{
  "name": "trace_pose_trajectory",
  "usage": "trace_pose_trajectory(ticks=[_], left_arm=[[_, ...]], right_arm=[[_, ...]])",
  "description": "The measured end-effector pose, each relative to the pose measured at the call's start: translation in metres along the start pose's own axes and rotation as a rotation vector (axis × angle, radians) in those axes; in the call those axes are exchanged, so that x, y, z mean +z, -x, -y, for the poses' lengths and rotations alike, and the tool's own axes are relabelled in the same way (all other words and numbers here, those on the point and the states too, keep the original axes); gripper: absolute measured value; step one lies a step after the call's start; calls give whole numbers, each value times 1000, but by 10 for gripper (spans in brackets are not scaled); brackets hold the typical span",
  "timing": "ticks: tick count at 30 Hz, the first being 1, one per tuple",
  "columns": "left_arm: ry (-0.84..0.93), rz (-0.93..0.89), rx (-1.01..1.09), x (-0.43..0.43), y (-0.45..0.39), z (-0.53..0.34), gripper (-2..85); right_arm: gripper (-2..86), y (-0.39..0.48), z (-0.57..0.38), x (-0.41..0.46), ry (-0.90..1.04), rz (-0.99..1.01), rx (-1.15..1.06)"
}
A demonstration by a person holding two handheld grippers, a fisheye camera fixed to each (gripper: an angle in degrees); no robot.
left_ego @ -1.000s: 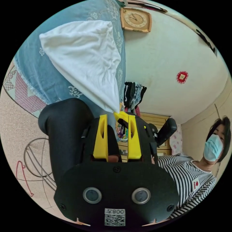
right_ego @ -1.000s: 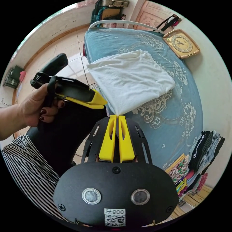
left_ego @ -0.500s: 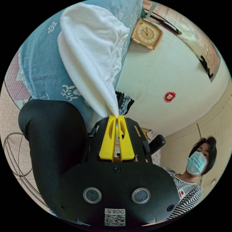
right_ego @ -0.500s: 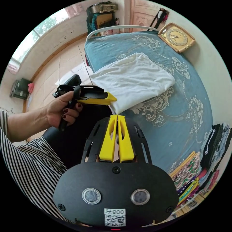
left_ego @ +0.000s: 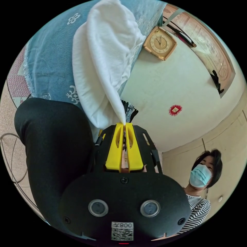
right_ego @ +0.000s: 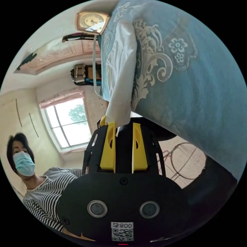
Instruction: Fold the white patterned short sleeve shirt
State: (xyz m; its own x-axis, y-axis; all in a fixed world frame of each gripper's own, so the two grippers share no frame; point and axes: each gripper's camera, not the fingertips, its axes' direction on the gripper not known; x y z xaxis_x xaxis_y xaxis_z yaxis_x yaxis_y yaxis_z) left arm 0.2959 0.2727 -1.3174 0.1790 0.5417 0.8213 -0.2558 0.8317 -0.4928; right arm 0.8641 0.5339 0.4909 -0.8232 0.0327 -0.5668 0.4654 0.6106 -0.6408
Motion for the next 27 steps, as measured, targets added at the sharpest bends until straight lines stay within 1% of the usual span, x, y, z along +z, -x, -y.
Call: trace_pose_trajectory(ticks=[2,8,12,14,17,19,22,27], left_arm=[[0,3,3,-1,-1,1,16],[-6,32,7,-8,-7,7,23],[-24,81,33,-14,-14,7,45],[-10,97,53,-14,-19,7,65],[40,184,98,-12,-31,8,79],[84,280,131,-8,-40,9,75],[115,361,120,-4,-45,14,43],[103,339,94,-13,-51,19,24]], right_arm=[[105,-37,0,7,-17,88,48],[108,-110,-1,17,-70,259,108],[103,-148,0,23,-69,286,128],[99,-169,4,31,-59,303,132],[96,-193,9,43,-44,314,137],[96,-206,11,48,-44,324,141],[96,-225,12,54,-41,322,141],[92,-257,14,63,-33,324,154]])
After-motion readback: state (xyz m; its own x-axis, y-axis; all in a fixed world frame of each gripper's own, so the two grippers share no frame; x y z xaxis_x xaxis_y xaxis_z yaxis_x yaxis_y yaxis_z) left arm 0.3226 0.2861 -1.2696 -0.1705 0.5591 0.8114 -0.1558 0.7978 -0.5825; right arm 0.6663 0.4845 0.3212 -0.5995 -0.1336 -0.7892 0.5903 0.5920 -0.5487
